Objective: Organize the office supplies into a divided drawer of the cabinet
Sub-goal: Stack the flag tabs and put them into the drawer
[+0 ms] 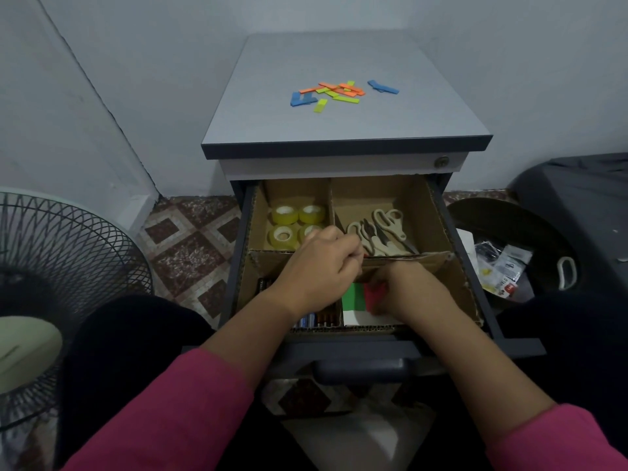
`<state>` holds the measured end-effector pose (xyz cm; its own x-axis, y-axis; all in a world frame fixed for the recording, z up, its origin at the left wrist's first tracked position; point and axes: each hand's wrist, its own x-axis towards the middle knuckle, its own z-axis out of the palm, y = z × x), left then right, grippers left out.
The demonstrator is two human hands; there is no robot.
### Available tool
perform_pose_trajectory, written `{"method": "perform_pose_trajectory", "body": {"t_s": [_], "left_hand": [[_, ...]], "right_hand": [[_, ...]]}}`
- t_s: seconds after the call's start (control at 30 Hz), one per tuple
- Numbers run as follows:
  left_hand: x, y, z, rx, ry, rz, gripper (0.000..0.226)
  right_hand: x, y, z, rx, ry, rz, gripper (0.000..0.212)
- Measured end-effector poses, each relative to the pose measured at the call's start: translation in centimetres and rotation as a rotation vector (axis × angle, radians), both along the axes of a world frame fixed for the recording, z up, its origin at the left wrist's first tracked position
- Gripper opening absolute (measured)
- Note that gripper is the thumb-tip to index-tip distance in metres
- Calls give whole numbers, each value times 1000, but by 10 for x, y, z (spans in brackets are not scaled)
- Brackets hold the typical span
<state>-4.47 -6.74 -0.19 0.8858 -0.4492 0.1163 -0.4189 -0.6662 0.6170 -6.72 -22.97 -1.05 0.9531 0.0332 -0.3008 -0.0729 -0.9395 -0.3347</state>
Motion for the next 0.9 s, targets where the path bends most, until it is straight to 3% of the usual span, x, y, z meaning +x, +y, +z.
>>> {"method": "perform_pose_trajectory", "body": {"t_s": [0.47,0.9], "left_hand": [[-1,1,2,12,14,4,16],[-2,0,3,24,14,-10,19]], "right_hand": [[1,-1,-2,2,-9,12,37],[1,-1,-1,-1,-32,-2,26]]}}
